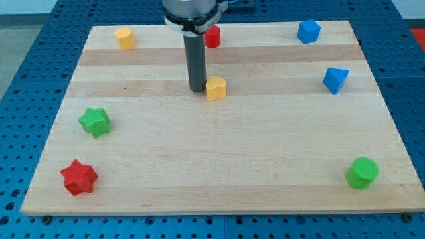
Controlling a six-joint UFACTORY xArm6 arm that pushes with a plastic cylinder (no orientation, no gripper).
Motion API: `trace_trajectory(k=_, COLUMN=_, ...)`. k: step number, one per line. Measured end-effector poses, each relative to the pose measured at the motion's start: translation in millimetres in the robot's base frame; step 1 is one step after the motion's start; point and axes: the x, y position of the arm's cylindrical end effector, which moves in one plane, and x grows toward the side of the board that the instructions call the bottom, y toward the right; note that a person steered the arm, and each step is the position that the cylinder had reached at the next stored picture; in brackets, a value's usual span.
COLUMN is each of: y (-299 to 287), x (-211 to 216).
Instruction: Nudge the green star a bit right
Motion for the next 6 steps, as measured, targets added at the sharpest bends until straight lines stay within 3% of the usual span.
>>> trace_trajectory(k=6, y=28, x=11)
